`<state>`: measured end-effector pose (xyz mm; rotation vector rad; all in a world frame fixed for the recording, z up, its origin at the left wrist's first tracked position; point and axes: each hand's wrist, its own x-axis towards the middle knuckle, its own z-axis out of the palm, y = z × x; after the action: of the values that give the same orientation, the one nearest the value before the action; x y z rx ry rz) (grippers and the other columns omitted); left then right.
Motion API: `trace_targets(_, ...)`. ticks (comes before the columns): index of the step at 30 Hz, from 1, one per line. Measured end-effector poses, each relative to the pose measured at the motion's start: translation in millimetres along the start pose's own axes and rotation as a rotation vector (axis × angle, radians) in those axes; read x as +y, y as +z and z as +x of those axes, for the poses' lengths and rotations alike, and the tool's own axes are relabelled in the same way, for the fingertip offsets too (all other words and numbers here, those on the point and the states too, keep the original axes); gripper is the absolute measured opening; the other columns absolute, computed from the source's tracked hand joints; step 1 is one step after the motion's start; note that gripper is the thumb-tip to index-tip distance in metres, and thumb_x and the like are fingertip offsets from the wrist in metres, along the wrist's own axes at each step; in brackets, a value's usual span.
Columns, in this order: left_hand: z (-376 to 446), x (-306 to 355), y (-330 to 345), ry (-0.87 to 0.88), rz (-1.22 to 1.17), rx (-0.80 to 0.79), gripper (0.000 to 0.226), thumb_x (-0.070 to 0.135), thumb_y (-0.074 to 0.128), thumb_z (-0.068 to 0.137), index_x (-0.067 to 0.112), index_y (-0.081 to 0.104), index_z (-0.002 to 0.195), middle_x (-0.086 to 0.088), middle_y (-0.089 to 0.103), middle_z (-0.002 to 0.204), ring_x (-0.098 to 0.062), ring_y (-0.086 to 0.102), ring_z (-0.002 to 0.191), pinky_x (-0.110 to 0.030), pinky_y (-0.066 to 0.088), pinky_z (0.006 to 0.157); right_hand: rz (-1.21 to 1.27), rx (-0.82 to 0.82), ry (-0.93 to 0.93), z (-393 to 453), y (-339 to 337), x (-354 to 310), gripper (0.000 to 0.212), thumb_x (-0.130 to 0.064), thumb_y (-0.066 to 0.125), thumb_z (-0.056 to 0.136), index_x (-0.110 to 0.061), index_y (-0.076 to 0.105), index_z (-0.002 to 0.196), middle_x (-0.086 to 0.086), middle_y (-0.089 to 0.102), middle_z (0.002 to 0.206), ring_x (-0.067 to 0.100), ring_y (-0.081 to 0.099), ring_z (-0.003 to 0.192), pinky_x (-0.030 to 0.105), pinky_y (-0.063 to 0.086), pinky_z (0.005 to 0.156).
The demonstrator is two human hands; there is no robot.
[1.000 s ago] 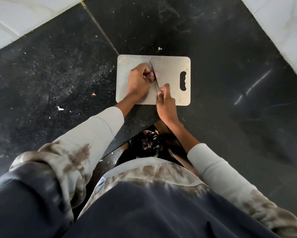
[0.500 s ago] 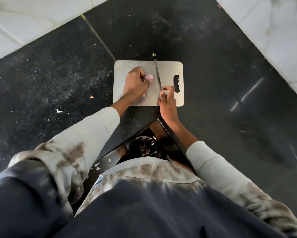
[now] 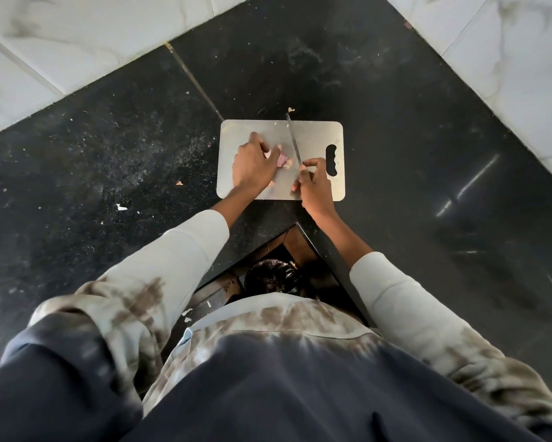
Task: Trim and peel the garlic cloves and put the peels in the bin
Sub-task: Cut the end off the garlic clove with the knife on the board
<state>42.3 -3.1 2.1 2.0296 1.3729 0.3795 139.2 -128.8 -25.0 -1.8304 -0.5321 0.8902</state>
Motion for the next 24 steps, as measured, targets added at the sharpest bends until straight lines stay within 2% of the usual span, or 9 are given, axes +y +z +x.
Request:
trace_targets(2, 1.5, -5.0, -6.9, 0.139, 0.043, -0.071, 0.028, 0.034, 0.072, 0.095, 0.021, 0.062, 0.118, 0.001, 0.066, 0.113, -0.013, 0.065, 0.087, -0.026, 0.055, 0.072, 0.019, -0.003, 0.01, 0.4, 0.2, -0.1, 0.009, -0.023, 0.045, 0.11, -0.021, 0.047, 0.119, 0.005, 0.066, 0.073, 0.022, 0.066, 0.068, 0.046, 0.055, 0.068)
trace_targets(4, 4.9, -9.5, -11.8, 0.293, 0.14, -0.209, 0.043, 0.027, 0.078, 0.091, 0.027, 0.065, 0.132, 0.001, 0.057, 0.131, -0.012, 0.061, 0.101, -0.027, 0.054, 0.082, 0.04, -0.003, 0.015, 0.1, -0.2, -0.5, 0.01, -0.023, 0.045, 0.11, -0.02, 0.047, 0.119, 0.008, 0.067, 0.075, 0.021, 0.065, 0.068, 0.038, 0.051, 0.062)
trace_targets(7, 8.7, -11.1, -15.5, 0.441, 0.256, -0.313, 0.05, 0.024, 0.081, 0.09, 0.032, 0.067, 0.137, 0.001, 0.053, 0.136, -0.018, 0.061, 0.113, -0.03, 0.05, 0.086, 0.037, 0.001, 0.017, -0.7, -0.3, -1.0, 0.012, -0.025, 0.046, 0.111, -0.018, 0.047, 0.12, 0.009, 0.068, 0.078, 0.015, 0.063, 0.062, 0.022, 0.043, 0.052)
trace_targets(9, 10.4, -9.9, -16.0, 0.515, 0.321, -0.33, 0.048, 0.022, 0.081, 0.092, 0.028, 0.069, 0.138, -0.002, 0.054, 0.138, -0.023, 0.058, 0.122, -0.032, 0.048, 0.088, 0.04, 0.0, 0.023, -0.8, 0.3, -0.6, 0.013, -0.025, 0.046, 0.112, -0.017, 0.047, 0.121, 0.01, 0.069, 0.078, 0.012, 0.063, 0.06, 0.018, 0.041, 0.05)
trace_targets(13, 12.6, -9.2, -11.8, 0.58, 0.356, -0.285, 0.034, 0.019, 0.072, 0.099, 0.022, 0.072, 0.133, -0.004, 0.059, 0.133, -0.025, 0.058, 0.124, -0.035, 0.051, 0.089, 0.06, 0.007, 0.026, -0.7, -0.1, -1.3, 0.012, -0.026, 0.047, 0.112, -0.017, 0.047, 0.121, 0.009, 0.068, 0.077, 0.017, 0.065, 0.065, 0.021, 0.044, 0.053)
trace_targets(17, 12.9, -11.5, -9.5, 0.489, 0.264, -0.223, 0.032, 0.02, 0.074, 0.096, 0.022, 0.072, 0.128, -0.001, 0.069, 0.128, -0.024, 0.062, 0.12, -0.037, 0.054, 0.096, 0.041, 0.01, -0.005, -3.5, -0.4, -2.4, 0.006, -0.024, 0.047, 0.112, -0.021, 0.047, 0.116, 0.008, 0.067, 0.075, 0.016, 0.064, 0.065, 0.024, 0.045, 0.054)
trace_targets(19, 12.4, -13.6, -7.5, 0.424, 0.226, -0.203, 0.034, 0.024, 0.074, 0.096, 0.023, 0.07, 0.13, -0.001, 0.072, 0.128, -0.024, 0.064, 0.117, -0.039, 0.055, 0.099, 0.015, 0.015, -0.025, -4.2, 1.8, -3.1, 0.006, -0.022, 0.046, 0.111, -0.022, 0.046, 0.118, 0.005, 0.065, 0.073, 0.014, 0.063, 0.064, 0.034, 0.053, 0.059)
trace_targets(21, 11.8, -15.4, -5.0, 0.375, 0.18, -0.178, 0.038, 0.027, 0.076, 0.096, 0.022, 0.068, 0.133, -0.004, 0.072, 0.126, -0.021, 0.066, 0.11, -0.037, 0.057, 0.097, -0.009, 0.024, -0.042, -5.0, 6.1, -3.9, 0.01, -0.021, 0.045, 0.111, -0.021, 0.046, 0.121, 0.005, 0.063, 0.074, 0.015, 0.062, 0.065, 0.049, 0.06, 0.07)
trace_targets(24, 12.5, -16.2, -2.4, 0.32, 0.114, -0.139, 0.029, 0.026, 0.077, 0.095, 0.02, 0.07, 0.122, -0.004, 0.073, 0.115, -0.016, 0.065, 0.096, -0.026, 0.051, 0.083, -0.075, 0.045, -0.082, -10.8, 14.3, -7.8, 0.014, -0.022, 0.041, 0.11, -0.024, 0.043, 0.124, 0.021, 0.062, 0.076, 0.036, 0.062, 0.066, 0.057, 0.058, 0.066)
